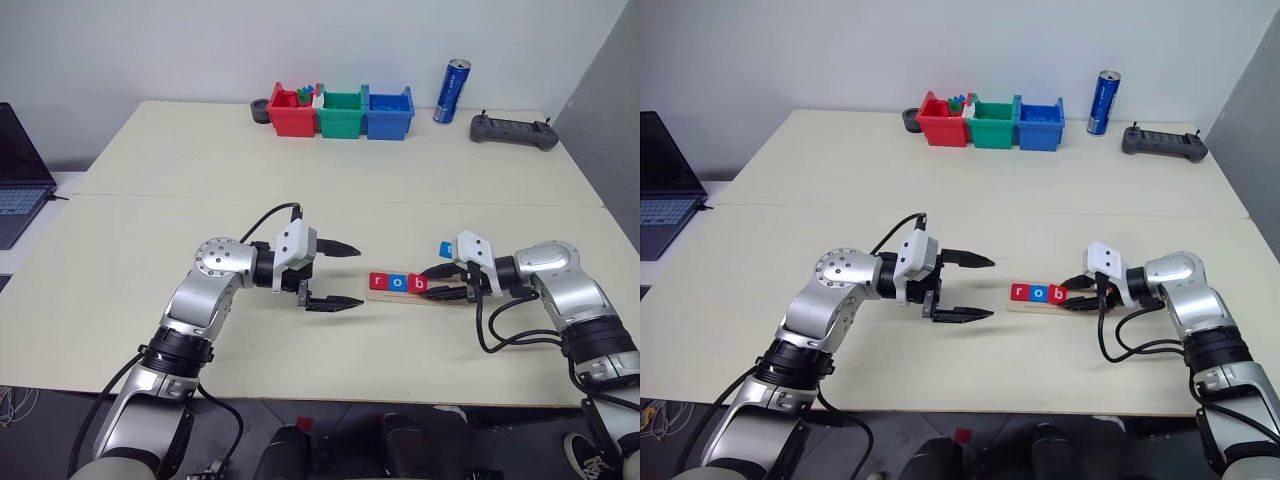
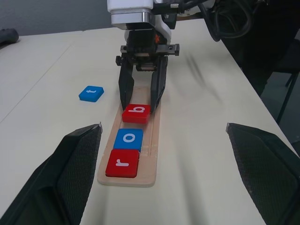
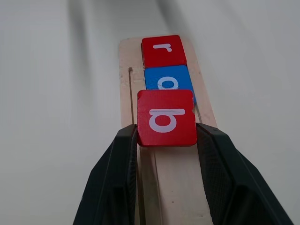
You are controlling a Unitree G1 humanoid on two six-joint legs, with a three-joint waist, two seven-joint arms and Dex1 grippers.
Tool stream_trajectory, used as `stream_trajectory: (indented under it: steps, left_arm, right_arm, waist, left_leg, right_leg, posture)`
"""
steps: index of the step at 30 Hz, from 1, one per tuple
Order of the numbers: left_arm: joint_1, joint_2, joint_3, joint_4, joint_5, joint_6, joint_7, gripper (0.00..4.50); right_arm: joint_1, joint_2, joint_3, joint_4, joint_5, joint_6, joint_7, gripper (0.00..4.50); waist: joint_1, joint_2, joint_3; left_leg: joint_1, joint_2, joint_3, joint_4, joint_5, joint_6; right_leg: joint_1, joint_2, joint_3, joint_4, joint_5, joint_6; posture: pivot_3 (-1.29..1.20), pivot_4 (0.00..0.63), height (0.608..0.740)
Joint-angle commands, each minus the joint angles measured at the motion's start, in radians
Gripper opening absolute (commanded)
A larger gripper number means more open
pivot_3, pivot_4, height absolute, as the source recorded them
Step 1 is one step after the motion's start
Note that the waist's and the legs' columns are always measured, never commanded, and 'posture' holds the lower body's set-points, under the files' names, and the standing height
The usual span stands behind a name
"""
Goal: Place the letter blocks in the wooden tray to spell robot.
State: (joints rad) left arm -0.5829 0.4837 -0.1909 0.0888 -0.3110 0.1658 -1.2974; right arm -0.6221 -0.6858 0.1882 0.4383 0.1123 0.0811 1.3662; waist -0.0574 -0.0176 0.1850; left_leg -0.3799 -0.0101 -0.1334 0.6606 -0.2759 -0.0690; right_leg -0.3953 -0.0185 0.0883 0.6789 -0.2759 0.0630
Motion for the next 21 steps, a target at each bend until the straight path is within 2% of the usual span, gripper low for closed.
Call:
stream_trajectory:
  steps: [1, 17, 21]
  left_arm:
    - [-0.015, -0.005, 0.0, -0.022, -0.007, -0.011, 0.001, 4.5]
    - [-0.013, -0.001, 0.002, -0.029, -0.007, -0.008, 0.002, 4.5]
    - [-0.014, -0.002, 0.001, -0.029, -0.006, -0.008, 0.002, 4.5]
  right_arm:
    - [-0.033, -0.005, -0.008, 0.016, -0.008, -0.027, 0.0, 1.46]
    - [-0.056, 0.017, -0.008, 0.042, -0.004, -0.011, 0.014, 1.46]
    - [-0.059, 0.014, -0.014, 0.035, 0.003, 0.012, 0.022, 2.85]
  waist:
    - [0.0, 0.0, 0.0]
    - [0.0, 0.0, 0.0]
    - [0.0, 0.0, 0.0]
  left_leg:
    - [0.0, 0.0, 0.0, 0.0, 0.0, 0.0]
    - [0.0, 0.0, 0.0, 0.0, 0.0, 0.0]
    - [0.0, 0.0, 0.0, 0.0, 0.0, 0.0]
  right_leg:
    - [0.0, 0.0, 0.0, 0.0, 0.0, 0.0]
    - [0.0, 0.0, 0.0, 0.0, 0.0, 0.0]
    - [0.0, 0.0, 0.0, 0.0, 0.0, 0.0]
  posture:
    - [0.0, 0.15, 0.74]
    - [0.0, 0.15, 0.74]
    - [0.0, 0.15, 0.74]
